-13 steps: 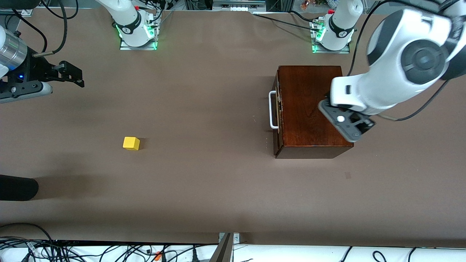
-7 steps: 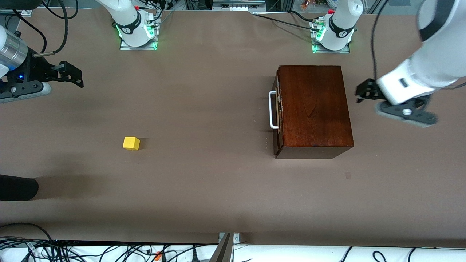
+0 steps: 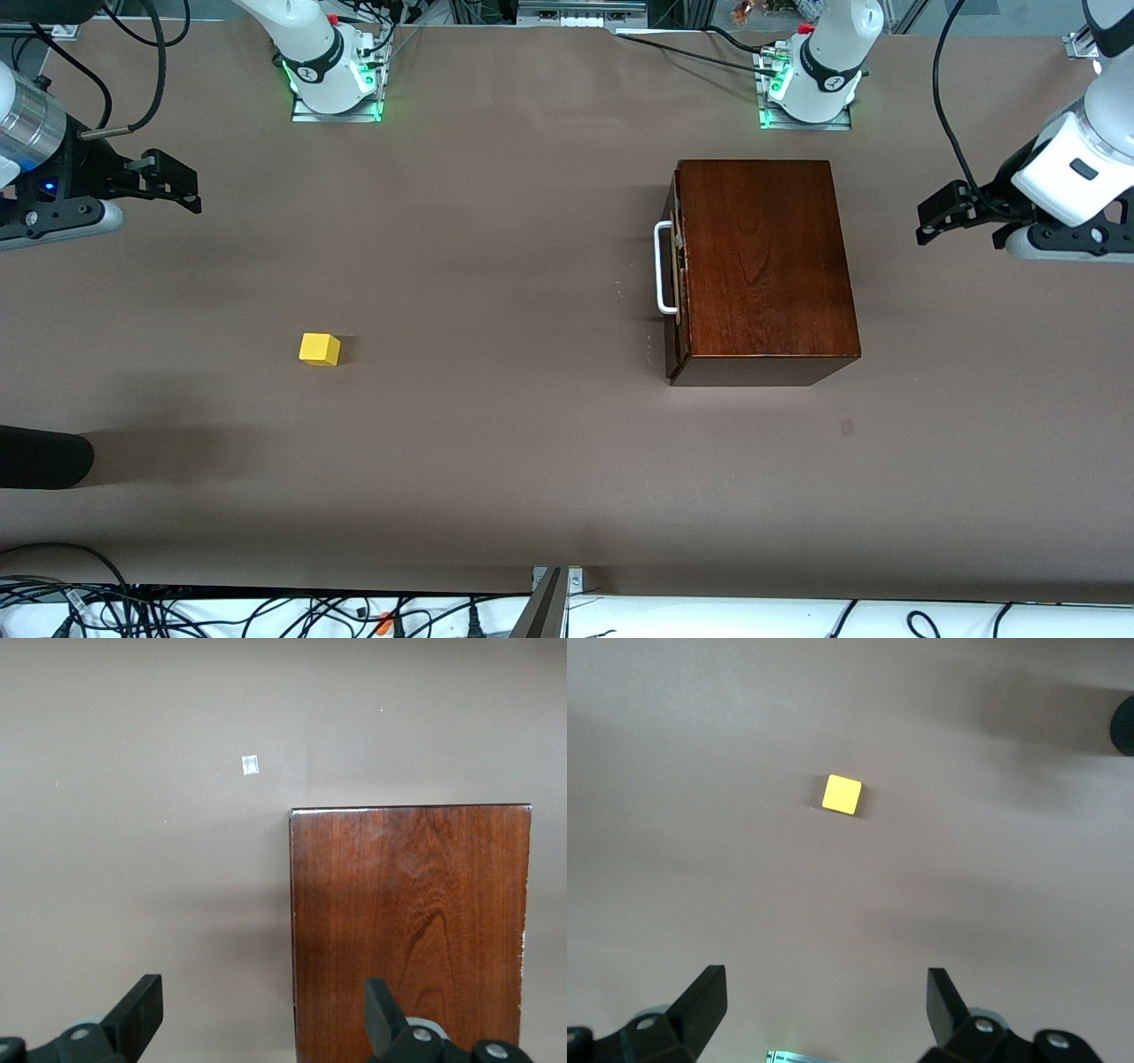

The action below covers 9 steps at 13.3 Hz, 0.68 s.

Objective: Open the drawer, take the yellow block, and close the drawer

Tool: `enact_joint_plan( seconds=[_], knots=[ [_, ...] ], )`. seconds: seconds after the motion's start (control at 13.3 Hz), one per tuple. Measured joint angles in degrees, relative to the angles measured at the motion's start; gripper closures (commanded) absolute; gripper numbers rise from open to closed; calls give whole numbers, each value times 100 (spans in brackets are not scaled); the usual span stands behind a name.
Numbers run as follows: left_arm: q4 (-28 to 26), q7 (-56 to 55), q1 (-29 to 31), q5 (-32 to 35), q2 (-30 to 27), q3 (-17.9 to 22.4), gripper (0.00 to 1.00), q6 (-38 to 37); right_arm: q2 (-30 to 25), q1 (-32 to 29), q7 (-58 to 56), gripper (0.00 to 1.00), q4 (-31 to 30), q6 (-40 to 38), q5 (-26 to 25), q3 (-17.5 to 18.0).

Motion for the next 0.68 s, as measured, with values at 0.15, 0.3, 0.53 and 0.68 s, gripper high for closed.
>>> enact_joint_plan(
  seconds=[0.15,0.3,0.53,0.68],
  knots=[
    [-23,-101,-1,114,-12,-116,0,1,0,0,0,0,0,0,-3,0],
    [-36,-117,-2,167,-12,-169,0,2,0,0,1,0,0,0,-4,0],
    [-53,-117,-1,168,14,-170,0,2,1,0,1,0,0,0,-6,0],
    [-56,-117,-1,168,33,-171,0,2,1,0,1,0,0,0,-6,0]
  ],
)
